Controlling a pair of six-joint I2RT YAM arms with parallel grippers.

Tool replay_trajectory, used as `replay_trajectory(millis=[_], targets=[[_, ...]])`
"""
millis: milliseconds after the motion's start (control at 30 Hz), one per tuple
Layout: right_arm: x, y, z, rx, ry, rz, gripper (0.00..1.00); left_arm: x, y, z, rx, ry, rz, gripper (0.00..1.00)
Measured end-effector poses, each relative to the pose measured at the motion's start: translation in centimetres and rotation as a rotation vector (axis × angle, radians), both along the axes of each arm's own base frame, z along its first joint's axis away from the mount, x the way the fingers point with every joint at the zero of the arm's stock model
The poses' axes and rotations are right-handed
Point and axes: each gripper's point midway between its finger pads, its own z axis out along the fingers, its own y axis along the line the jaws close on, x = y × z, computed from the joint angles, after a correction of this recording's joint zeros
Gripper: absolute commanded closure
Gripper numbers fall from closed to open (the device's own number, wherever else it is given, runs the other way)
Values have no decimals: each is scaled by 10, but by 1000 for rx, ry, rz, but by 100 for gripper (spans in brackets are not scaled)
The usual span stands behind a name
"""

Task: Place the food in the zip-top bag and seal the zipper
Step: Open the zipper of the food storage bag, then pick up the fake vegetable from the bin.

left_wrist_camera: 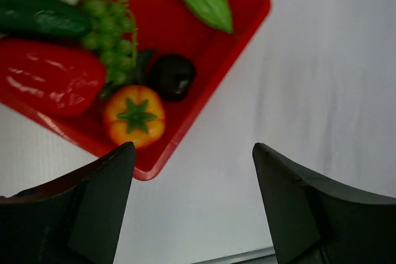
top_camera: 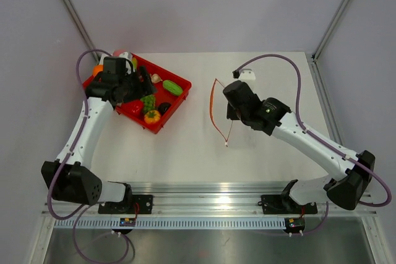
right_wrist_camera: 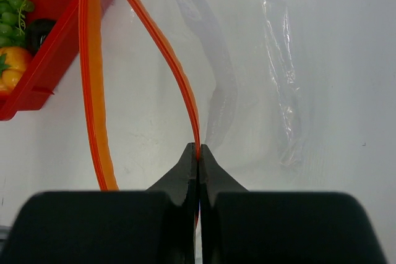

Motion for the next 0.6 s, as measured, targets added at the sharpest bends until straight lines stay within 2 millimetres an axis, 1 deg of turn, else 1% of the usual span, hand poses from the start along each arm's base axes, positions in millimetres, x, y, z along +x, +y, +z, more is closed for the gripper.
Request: replay_trajectory(millis=[67,100,167,233,300,433,500,600], targets=[[-1,3,-1,6,5,16,100,6,24,-15,16,59,111,18],[-1,4,-1,10,5,22,100,9,35,-24,24,92,166,12],[-1,7,-1,19,6,32,100,13,56,-41,26,143,263,11],[-1,9,-3,25,9,41,100,13,68,-56,23,192,329,11],[-2,10,-5,27,13,47,100,16,85,-66,34,220,398,11],[-5,12,-11,29,29,60,100,20,100,-82,60,260,477,15],[-5,12,-13,27,32,61,100,22,103,-91,71,282,495,15],[-6,12,-14,28,36,65,100,25,106,-112,94,337,508,14]])
